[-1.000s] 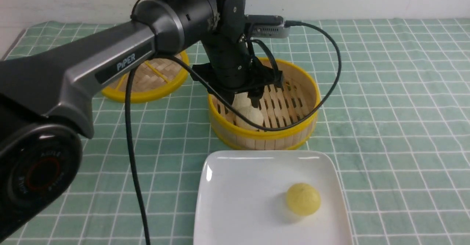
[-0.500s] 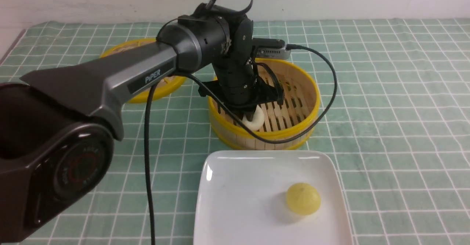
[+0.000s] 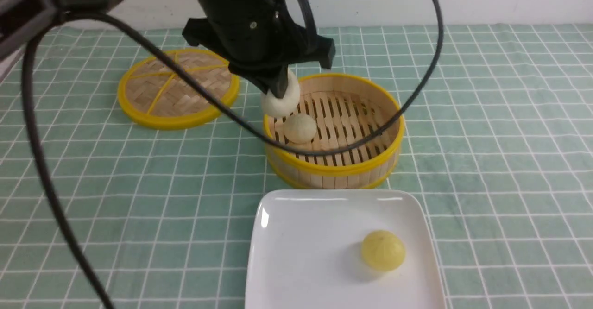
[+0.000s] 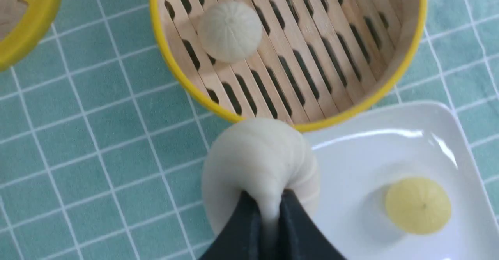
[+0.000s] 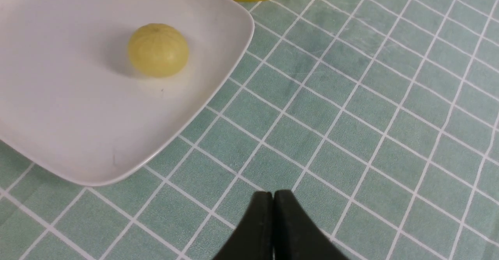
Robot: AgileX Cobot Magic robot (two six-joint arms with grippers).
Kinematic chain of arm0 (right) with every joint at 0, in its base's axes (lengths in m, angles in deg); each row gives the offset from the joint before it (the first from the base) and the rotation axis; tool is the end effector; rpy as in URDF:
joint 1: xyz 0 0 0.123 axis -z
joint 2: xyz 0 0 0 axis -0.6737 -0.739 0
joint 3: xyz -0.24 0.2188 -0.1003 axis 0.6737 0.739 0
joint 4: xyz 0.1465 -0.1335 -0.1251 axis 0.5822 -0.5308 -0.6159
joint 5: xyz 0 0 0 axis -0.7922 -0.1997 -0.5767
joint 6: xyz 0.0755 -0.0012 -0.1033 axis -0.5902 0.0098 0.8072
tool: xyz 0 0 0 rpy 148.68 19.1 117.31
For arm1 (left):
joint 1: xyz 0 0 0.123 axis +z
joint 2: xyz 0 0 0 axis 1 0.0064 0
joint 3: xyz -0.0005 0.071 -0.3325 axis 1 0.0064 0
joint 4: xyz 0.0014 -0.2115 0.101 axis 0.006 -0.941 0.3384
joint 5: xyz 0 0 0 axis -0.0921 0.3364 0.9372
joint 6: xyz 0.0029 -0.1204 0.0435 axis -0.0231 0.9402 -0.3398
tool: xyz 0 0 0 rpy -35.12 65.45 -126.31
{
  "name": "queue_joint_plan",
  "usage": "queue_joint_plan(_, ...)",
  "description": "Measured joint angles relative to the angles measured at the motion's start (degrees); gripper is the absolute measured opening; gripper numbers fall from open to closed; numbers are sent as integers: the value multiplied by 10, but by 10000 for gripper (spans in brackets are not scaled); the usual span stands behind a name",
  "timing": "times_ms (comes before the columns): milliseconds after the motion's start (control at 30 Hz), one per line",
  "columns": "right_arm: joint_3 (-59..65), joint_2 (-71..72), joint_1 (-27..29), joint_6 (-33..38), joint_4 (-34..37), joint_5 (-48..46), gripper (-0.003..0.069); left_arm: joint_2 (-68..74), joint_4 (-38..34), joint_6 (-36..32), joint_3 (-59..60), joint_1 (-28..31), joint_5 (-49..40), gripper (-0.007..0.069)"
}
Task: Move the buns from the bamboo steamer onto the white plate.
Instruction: 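Carry the bun from the bamboo steamer to the plate with the left gripper, then reach into the bamboo steamer and grasp a bun with the left gripper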
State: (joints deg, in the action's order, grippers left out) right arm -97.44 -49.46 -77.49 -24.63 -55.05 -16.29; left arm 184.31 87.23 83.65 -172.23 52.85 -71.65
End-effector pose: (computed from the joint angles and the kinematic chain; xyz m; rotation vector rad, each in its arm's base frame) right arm 0.0389 0.0111 0.2892 -0.6609 2.1422 0.1970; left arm 0.3089 -0.2246 0.3897 0.5554 2.6297 -0.2211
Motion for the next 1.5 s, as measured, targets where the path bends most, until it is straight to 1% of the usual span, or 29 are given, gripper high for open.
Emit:
queue_joint_plan(100,0,0,0,0,0,0,25,-15,-2,5,89,-42,3,31)
queue_joint_plan(167,0,0,0,0,0,0,28,-9,-2,23,147,-67,37,33)
queue_joint_plan(200,0,0,0,0,0,0,29,0,-1,42,172,-76,68,34)
queue_joint_plan(300,0,0,0,0,0,0,34,30,11,92,230,-91,138,52)
queue_joint_plan(367,0,0,0,0,0,0,35,47,19,110,242,-92,154,73)
queue_joint_plan(467,0,0,0,0,0,0,39,74,26,134,247,-92,171,146)
queue_joint_plan(667,0,0,0,0,0,0,43,85,43,147,228,-92,179,378)
queue_joint_plan(767,0,0,0,0,-1,0,46,85,88,151,181,-92,169,443)
queue_joint_plan(800,0,0,0,0,-1,0,46,85,99,156,167,-92,165,447)
queue_joint_plan(867,0,0,0,0,-1,0,46,85,129,177,141,-92,154,438)
queue_joint_plan(933,0,0,0,0,-1,0,47,85,166,206,99,-88,135,366)
queue_joint_plan(1000,0,0,0,0,-1,0,48,85,170,210,80,-82,126,314)
queue_joint_plan(1033,0,0,0,0,-1,0,50,85,165,210,60,-69,119,211)
queue_joint_plan(1067,0,0,0,0,-1,-1,53,85,152,210,46,-54,118,129)
queue_joint_plan(1100,0,0,0,0,-1,-1,54,85,140,210,39,-42,121,83)
queue_joint_plan(1167,0,0,0,0,-1,-2,57,85,101,203,32,-7,141,28)
queue_joint_plan(1233,0,0,0,0,-1,-2,59,89,63,184,30,23,170,8)
queue_joint_plan(1267,0,0,0,0,-1,-2,59,91,55,179,30,29,176,7)
queue_joint_plan(1333,0,0,0,0,-1,-2,63,105,11,145,30,60,217,20)
queue_joint_plan(1400,0,0,0,0,-1,-2,65,119,-7,125,30,69,245,52)
queue_joint_plan(1500,0,0,0,-2,-1,-2,65,145,-16,104,30,73,282,139)
